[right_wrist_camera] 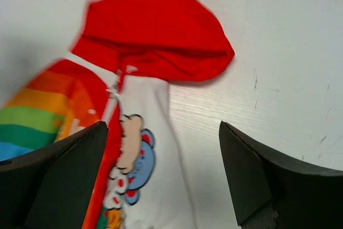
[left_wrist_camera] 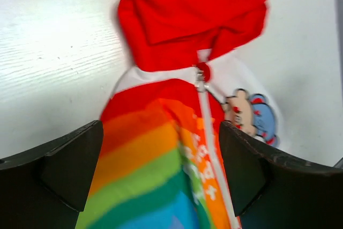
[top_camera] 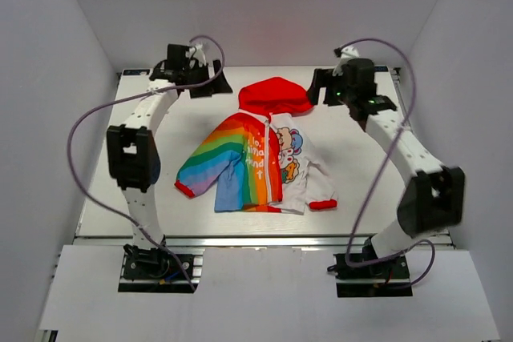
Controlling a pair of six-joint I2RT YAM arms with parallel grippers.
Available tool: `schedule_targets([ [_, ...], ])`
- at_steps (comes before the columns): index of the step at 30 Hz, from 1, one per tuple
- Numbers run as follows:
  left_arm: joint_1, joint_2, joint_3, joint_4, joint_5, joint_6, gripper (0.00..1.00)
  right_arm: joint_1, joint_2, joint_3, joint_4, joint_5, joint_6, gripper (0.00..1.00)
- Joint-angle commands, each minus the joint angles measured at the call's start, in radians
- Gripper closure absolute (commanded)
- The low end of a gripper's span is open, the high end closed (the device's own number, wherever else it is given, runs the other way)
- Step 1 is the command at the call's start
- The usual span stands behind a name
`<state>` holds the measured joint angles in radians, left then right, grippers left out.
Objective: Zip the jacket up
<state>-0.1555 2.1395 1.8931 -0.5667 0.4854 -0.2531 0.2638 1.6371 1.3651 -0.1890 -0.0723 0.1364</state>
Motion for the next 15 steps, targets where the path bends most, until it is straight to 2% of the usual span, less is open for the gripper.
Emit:
schedule_targets([
  [1,-0.015,-0.312,-0.129,0.031,-0.117,-0.029,0.02,0.006,-0.234,-0.087,0.005,-0.015,0.054,0.11],
  [2,-0.016,-0.420,-0.225,0.022,-0.160,-0.047,0.02,0.006,-0.273,-0.115,-0.019,0.003,0.081,0.10],
  [5,-0.015,-0.591,-0.409,-0.024,-0.258,-0.103,0.02,0.006,-0.422,-0.224,-0.067,0.066,0.164,0.11],
  [8,-0.016,-0.890,-0.590,-0.007,-0.295,-0.184,0.02,0.006,-0.569,-0.334,-0.105,0.140,0.253,0.10],
  [13,-0.016,-1.097,-0.689,-0.090,-0.363,-0.224,0.02,0.008,-0.744,-0.465,-0.131,0.118,0.241,0.11],
  [15,-0.016,-1.128,-0.697,-0.125,-0.390,-0.222,0.02,0.006,-0.775,-0.481,-0.177,0.146,0.255,0.11],
])
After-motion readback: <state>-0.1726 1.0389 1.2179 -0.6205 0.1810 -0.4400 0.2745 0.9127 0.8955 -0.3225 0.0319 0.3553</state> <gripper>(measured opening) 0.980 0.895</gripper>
